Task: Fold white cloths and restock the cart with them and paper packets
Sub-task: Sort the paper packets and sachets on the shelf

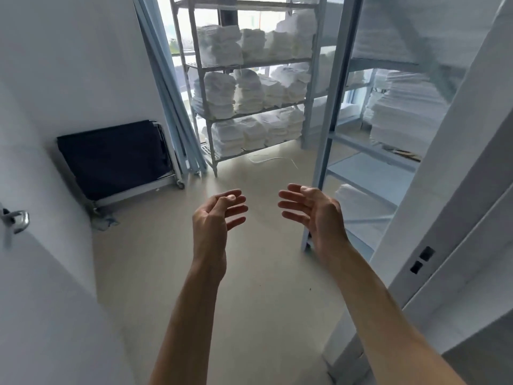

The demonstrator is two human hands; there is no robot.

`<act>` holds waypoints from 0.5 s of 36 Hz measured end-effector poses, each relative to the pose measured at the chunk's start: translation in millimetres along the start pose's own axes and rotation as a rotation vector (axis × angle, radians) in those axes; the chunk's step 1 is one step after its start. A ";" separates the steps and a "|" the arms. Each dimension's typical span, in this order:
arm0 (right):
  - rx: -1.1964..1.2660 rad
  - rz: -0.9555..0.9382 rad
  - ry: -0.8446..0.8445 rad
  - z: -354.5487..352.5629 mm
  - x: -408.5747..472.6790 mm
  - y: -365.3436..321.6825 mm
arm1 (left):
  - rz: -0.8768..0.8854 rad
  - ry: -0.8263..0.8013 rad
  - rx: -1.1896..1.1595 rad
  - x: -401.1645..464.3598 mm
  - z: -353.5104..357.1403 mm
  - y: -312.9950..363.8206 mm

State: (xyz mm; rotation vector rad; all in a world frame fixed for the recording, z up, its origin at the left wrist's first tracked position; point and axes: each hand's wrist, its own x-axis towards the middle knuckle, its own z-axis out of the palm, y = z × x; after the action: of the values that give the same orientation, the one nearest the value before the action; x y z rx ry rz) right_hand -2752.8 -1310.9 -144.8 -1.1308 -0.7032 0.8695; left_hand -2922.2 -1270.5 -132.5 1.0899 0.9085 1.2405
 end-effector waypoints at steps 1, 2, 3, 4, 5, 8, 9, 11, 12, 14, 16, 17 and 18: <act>-0.005 0.008 -0.003 6.0 10.7 5.0 | -0.009 0.005 0.005 12.0 -3.1 -3.5; -0.006 0.018 -0.010 13.0 23.1 10.7 | -0.018 0.012 0.009 25.3 -6.5 -7.7; -0.001 0.022 -0.015 19.0 33.3 14.4 | -0.022 0.014 0.014 36.1 -8.8 -9.7; 0.005 0.026 -0.023 26.4 45.8 19.3 | -0.024 0.016 0.017 48.6 -11.6 -12.6; 0.013 0.029 -0.033 33.8 58.8 24.3 | -0.021 0.018 0.020 61.7 -14.2 -14.7; 0.035 0.043 -0.073 57.1 101.2 41.6 | -0.003 0.031 0.040 105.6 -22.2 -19.9; 0.044 0.051 -0.079 64.3 116.4 47.5 | 0.005 0.037 0.045 121.2 -25.0 -20.9; 0.075 0.068 -0.087 79.4 148.7 58.3 | 0.026 0.050 0.054 154.1 -30.7 -22.7; 0.088 0.076 -0.092 87.8 166.7 63.2 | 0.034 0.061 0.053 172.5 -33.4 -23.5; 0.101 0.086 -0.098 102.2 198.7 71.3 | 0.034 0.085 0.049 204.7 -37.4 -24.3; 0.112 0.101 -0.108 115.3 231.1 78.2 | 0.023 0.109 0.040 237.2 -39.7 -25.6; 0.113 0.108 -0.116 121.6 247.6 82.1 | 0.018 0.121 0.030 253.4 -41.0 -26.7; 0.114 0.113 -0.125 127.8 263.2 85.2 | 0.016 0.134 0.018 268.7 -42.2 -27.5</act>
State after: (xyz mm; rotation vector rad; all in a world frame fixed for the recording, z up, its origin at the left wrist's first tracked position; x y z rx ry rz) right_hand -2748.6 -1008.0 -177.9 -1.0279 -0.6879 1.0703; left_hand -2920.7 -998.5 -159.3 1.0398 1.0153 1.3334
